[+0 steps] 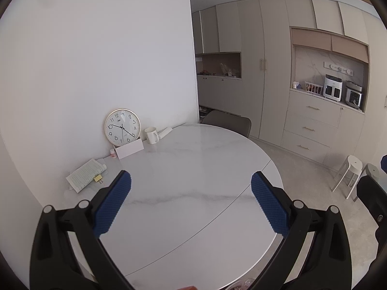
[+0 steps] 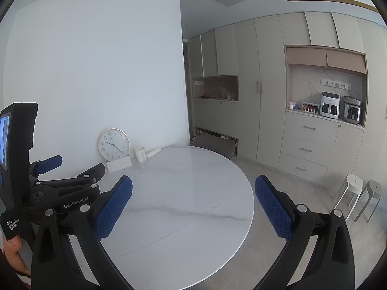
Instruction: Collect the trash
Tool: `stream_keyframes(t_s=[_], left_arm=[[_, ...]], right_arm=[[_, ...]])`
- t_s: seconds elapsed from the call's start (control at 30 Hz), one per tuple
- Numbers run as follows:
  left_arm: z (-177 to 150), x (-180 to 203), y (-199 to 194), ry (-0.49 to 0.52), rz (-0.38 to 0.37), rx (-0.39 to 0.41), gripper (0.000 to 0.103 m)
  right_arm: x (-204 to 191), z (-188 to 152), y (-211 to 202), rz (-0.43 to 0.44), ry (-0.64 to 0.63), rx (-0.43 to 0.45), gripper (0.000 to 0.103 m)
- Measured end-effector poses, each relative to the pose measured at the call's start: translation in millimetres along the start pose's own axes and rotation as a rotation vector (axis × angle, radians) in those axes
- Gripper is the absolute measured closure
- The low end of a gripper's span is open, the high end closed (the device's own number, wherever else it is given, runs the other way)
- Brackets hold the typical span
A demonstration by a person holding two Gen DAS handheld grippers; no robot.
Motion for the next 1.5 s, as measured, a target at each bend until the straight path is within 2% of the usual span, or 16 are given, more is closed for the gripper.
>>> stream_keyframes(t_s=[1.5], left_arm=[[-5.7,2.4,-1.7,-0.014,0.015,-0.002,0.008]], right_arm=[[-5.9,-9.2,-1.2,-0.001,-0.010,-0.005,0.002]])
Point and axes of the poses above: each gripper's, at about its wrist camera, not at the fingertips, and y roughly the way its jaws point, x to its right, z to its top, the point moved 3 cm from there along y, roughly the way its jaws point, and after that the axes turned 6 degrees about -x, right-handed, at the moved point
